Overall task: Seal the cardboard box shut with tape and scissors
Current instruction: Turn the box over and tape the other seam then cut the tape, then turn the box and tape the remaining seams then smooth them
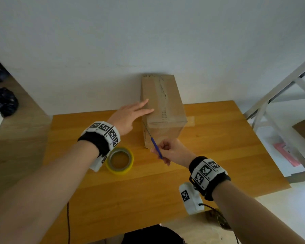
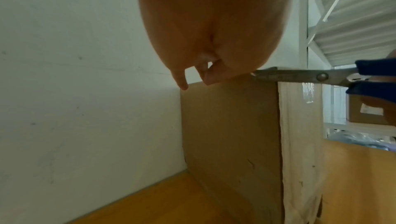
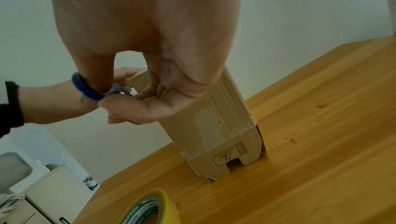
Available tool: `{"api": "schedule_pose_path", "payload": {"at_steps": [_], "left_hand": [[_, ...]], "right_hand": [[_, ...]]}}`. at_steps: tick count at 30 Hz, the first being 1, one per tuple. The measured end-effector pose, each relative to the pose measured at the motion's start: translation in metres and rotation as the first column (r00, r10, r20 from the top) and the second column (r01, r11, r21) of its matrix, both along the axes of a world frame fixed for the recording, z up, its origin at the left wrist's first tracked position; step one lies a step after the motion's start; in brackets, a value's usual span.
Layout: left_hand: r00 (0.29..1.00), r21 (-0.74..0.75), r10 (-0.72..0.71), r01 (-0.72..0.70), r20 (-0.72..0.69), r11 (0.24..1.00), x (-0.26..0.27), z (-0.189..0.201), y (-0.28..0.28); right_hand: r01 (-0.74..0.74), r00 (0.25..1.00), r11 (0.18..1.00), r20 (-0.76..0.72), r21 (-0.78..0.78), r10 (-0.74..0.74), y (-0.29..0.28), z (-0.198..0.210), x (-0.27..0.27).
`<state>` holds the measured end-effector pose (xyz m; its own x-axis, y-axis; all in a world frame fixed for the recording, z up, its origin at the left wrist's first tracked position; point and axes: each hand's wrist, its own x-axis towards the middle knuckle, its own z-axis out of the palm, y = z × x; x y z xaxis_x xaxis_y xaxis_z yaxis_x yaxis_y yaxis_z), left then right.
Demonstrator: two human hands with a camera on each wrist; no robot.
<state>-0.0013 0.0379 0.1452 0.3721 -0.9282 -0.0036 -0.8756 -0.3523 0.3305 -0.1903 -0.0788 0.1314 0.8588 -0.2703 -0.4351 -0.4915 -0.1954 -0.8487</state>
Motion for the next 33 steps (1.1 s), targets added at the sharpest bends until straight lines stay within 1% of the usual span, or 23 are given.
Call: {"api": "schedule_pose_path", "payload": {"at_steps": [2,6,8,12,14,17,18,20,22,24,26,29,31,33], "left_hand": [[0.999,0.054,-0.038,0.038,-0.005,0.998,0.004,0.004,-0.004],[0.999,0.065,-0.045,0.046,-0.01,0.997,0.008,0.006,-0.007],[0.999,0.055,-0.051,0.052,-0.01,0.997,0.008,0.006,-0.008],[0.999,0.053,-0.052,0.052,-0.008,0.997,0.009,0.009,-0.009],[0.999,0.056,-0.052,0.052,-0.01,0.997,0.007,0.01,-0.009],[0.998,0.057,-0.06,0.062,-0.03,0.996,0.004,0.009,-0.013],[0.998,0.05,-0.059,0.061,-0.036,0.997,0.004,0.008,-0.014],[0.997,0.048,-0.053,0.055,-0.048,0.997,0.005,0.009,-0.014],[0.995,0.044,-0.031,0.036,-0.094,0.998,0.006,0.007,-0.011],[0.987,0.005,-0.01,0.011,-0.162,1.0,0.006,0.005,-0.009],[0.977,-0.06,-0.008,-0.005,-0.215,0.998,0.004,0.002,-0.007],[0.976,-0.123,-0.003,-0.025,-0.217,0.992,0.001,-0.001,-0.006],[0.977,-0.122,0.01,-0.037,-0.215,0.992,0.0,0.0,-0.006],[0.975,-0.125,0.028,-0.057,-0.222,0.991,-0.002,0.001,-0.006]], "right_hand": [[-0.025,0.999,1.0,-0.032,-0.007,0.025,-0.003,0.0,0.002],[-0.095,0.991,0.995,-0.091,-0.009,0.093,-0.006,0.001,0.01],[-0.107,0.987,0.994,-0.118,0.032,0.11,-0.005,0.0,0.013],[-0.057,0.984,0.986,-0.158,0.156,0.082,-0.007,0.0,0.023],[-0.077,0.968,0.982,-0.224,0.172,0.115,-0.009,-0.004,0.028],[-0.293,0.874,0.952,-0.379,0.087,0.304,-0.002,-0.026,0.028],[-0.334,0.859,0.941,-0.396,0.049,0.326,0.0,-0.038,0.026],[-0.344,0.865,0.938,-0.405,-0.048,0.297,0.0,-0.06,0.021],[-0.349,0.875,0.917,-0.418,-0.193,0.245,-0.004,-0.076,0.018],[-0.341,0.886,0.88,-0.424,-0.33,0.184,-0.009,-0.084,0.015],[-0.327,0.887,0.846,-0.446,-0.421,0.121,-0.013,-0.092,0.011],[-0.329,0.88,0.815,-0.469,-0.478,0.08,-0.015,-0.102,0.005],[-0.334,0.888,0.804,-0.45,-0.491,0.094,-0.015,-0.109,0.003],[-0.357,0.897,0.776,-0.423,-0.519,0.13,-0.013,-0.113,0.003]]}}
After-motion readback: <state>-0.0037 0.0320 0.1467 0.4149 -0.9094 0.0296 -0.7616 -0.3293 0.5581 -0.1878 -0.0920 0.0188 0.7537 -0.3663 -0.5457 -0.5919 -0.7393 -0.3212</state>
